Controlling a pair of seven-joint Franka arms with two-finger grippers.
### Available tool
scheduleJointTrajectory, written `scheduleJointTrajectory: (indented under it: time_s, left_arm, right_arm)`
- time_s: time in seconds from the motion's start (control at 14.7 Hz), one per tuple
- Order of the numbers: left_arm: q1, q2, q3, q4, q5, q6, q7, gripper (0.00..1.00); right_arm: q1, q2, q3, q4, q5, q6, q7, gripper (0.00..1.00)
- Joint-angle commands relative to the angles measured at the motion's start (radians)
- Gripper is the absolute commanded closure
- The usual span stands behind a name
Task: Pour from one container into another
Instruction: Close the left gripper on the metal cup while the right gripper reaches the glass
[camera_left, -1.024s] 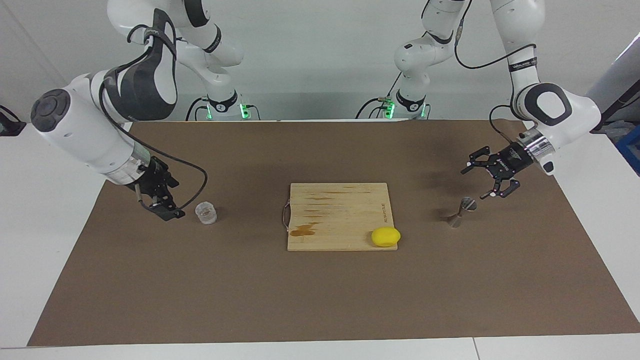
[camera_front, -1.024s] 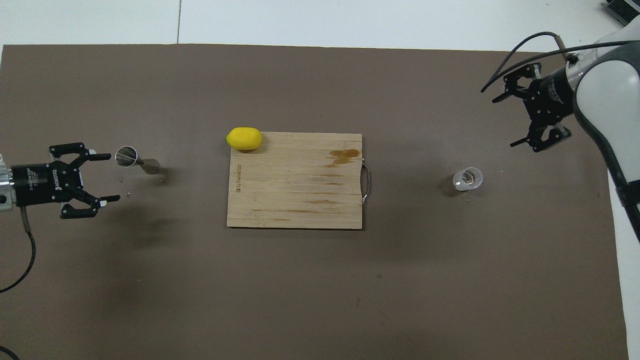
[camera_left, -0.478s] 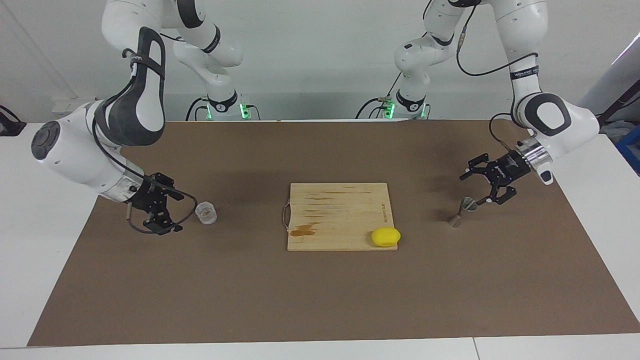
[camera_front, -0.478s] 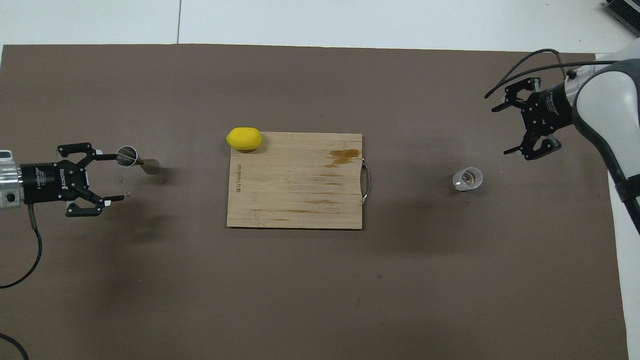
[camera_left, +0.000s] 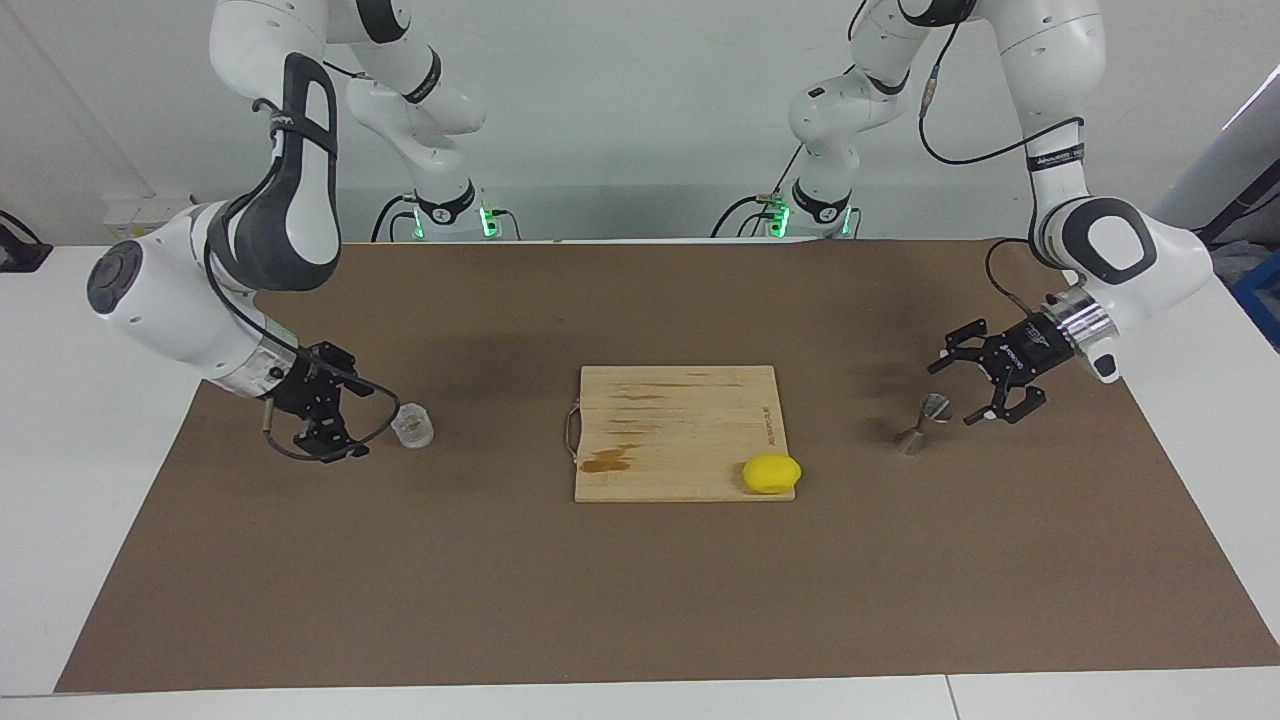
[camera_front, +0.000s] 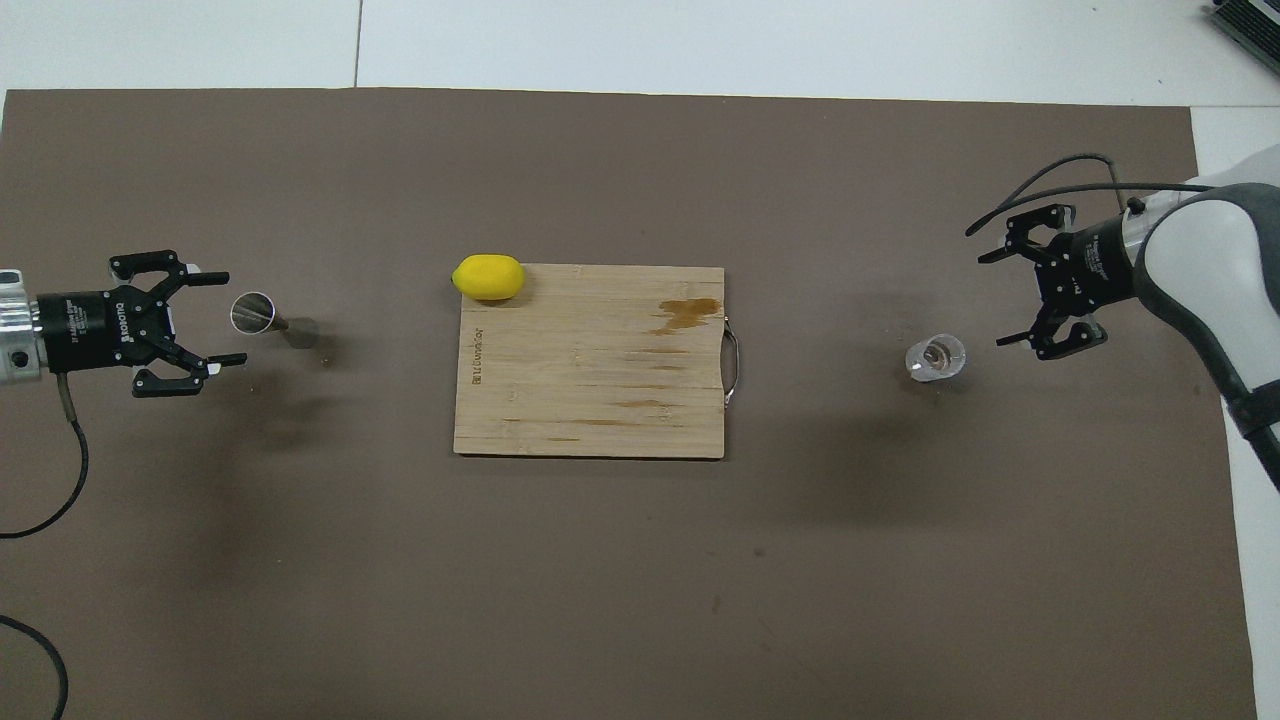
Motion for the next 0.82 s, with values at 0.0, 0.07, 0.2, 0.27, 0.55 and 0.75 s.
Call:
scheduleJointTrajectory:
  time_s: [0.0, 0.07, 0.2, 0.27, 0.55, 0.75]
  left_arm:
    - [-0.021, 0.023, 0.009, 0.017, -0.026, 0.014, 0.011, 0.00]
    - [-0.021, 0.031, 0.011, 0.017, -0.032, 0.020, 0.011, 0.01]
    - [-0.021, 0.038, 0.009, 0.017, -0.032, 0.031, 0.011, 0.05]
    - [-0.023, 0.041, 0.011, 0.017, -0.032, 0.036, 0.012, 0.05]
    - [-0.038, 0.045, 0.009, 0.017, -0.055, 0.057, 0.012, 0.08]
    - [-0.043, 0.045, 0.011, 0.017, -0.071, 0.057, 0.011, 0.13]
  right_arm:
    - [-0.019, -0.023, 0.008, -0.058, 0.057, 0.034, -0.045, 0.00]
    - [-0.027, -0.019, 0.008, -0.067, 0.082, 0.043, -0.055, 0.00]
    - [-0.042, -0.005, 0.008, -0.075, 0.099, 0.043, -0.086, 0.00]
    - [-0.051, 0.006, 0.008, -0.075, 0.105, 0.042, -0.117, 0.00]
    - [-0.089, 0.033, 0.008, -0.099, 0.179, 0.036, -0.203, 0.00]
    - [-0.135, 0.082, 0.008, -0.099, 0.237, 0.005, -0.308, 0.00]
